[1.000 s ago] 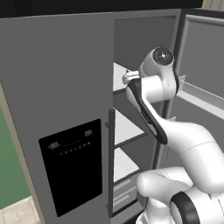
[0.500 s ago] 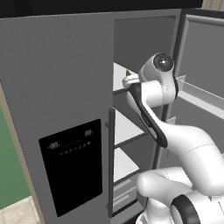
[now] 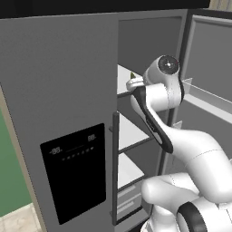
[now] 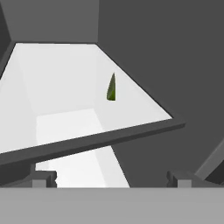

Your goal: There is a bowl on the dining counter. Grab a lemon wedge from the fridge and place it in the bowl. Then get the liquor bottle and glass cup from the cabinet and place them next to the bowl.

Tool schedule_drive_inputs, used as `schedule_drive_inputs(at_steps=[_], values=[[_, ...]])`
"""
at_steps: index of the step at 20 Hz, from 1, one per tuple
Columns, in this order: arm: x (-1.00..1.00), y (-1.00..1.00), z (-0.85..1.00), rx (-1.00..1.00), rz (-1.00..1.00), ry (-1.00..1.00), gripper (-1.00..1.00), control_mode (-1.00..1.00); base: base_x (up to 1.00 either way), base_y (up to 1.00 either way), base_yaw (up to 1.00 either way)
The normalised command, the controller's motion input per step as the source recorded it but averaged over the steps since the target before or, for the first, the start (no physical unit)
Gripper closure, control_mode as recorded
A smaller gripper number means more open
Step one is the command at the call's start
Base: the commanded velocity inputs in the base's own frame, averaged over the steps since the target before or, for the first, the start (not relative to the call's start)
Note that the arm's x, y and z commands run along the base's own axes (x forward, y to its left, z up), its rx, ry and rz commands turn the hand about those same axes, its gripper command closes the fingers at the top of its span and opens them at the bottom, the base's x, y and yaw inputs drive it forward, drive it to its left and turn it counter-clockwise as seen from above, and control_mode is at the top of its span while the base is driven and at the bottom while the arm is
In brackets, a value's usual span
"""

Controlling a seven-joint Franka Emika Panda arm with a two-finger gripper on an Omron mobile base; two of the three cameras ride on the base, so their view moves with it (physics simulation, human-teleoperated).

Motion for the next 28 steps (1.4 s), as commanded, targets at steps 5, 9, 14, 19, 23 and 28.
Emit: schedule_drive_inputs(at_steps=[5, 9, 14, 19, 23, 28], values=[[0.02, 0.0, 0.0, 0.0, 0.0, 0.0, -1.0, -1.0, 0.0, 0.0, 0.0], [0.11, 0.01, 0.0, 0.0, 0.0, -0.01, -1.0, -1.0, 0.0, 0.0, 0.0], [0.25, 0.01, 0.04, 0.0, 0.0, 0.0, -1.0, -1.0, 0.0, 0.0, 0.0], [0.18, 0.0, 0.0, 0.02, 0.0, 0.0, -1.0, -1.0, 0.0, 0.0, 0.0], [0.07, 0.0, 0.0, 0.03, 0.0, 0.0, -1.0, -1.0, 0.0, 0.0, 0.0], [0.08, 0.0, 0.0, 0.03, 0.0, 0.0, -1.0, -1.0, 0.0, 0.0, 0.0]])
